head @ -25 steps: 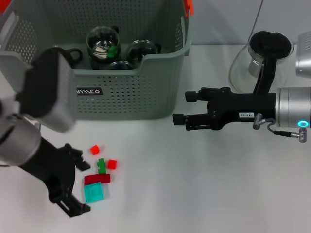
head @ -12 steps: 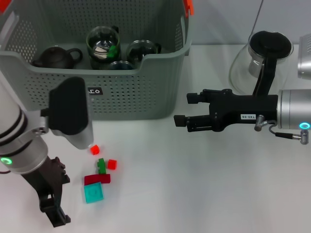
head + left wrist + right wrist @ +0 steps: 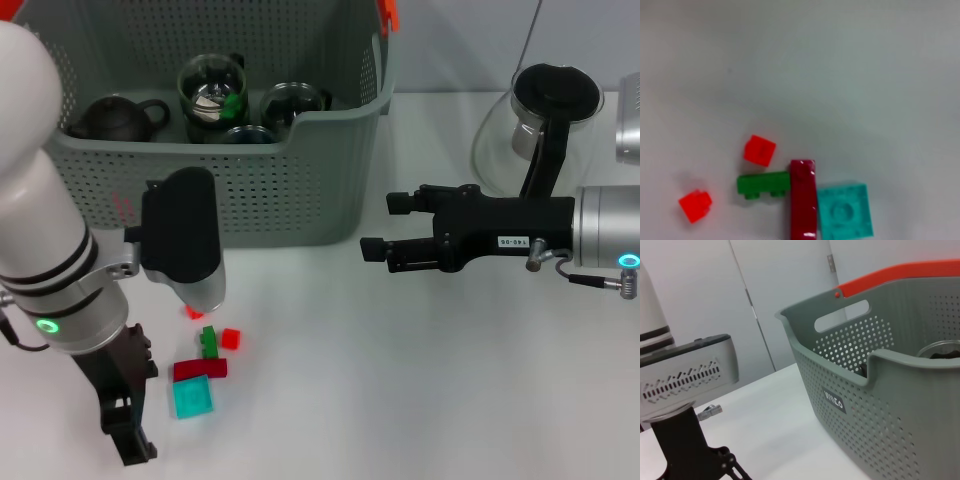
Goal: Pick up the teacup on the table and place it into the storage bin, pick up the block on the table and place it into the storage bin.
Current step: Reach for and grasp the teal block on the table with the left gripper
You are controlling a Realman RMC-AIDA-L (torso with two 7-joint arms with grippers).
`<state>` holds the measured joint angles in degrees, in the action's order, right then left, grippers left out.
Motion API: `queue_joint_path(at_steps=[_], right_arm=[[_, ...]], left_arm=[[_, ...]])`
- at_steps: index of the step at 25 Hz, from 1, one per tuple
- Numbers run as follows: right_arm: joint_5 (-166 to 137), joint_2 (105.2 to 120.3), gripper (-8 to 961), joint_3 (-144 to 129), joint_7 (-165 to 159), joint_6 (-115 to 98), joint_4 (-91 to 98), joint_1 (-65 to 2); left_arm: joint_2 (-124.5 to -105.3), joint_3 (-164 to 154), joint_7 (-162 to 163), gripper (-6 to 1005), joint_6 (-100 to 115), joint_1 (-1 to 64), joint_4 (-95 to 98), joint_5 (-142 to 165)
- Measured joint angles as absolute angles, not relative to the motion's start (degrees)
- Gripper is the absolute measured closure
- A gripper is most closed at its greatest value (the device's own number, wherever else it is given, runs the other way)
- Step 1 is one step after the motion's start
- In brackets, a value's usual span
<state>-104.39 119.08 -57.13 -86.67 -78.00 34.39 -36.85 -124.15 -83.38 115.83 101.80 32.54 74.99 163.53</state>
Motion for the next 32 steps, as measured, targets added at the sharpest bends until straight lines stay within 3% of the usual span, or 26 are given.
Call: queue_joint_path(at_steps=[32], right_arm=[[-104.2,119.00,38,-57.1,-86.4,-77.8,34.7,-36.8]], left_arm=[[-124.54,-87.7,117.4,60,99.2,36.0,70.8,158.9]])
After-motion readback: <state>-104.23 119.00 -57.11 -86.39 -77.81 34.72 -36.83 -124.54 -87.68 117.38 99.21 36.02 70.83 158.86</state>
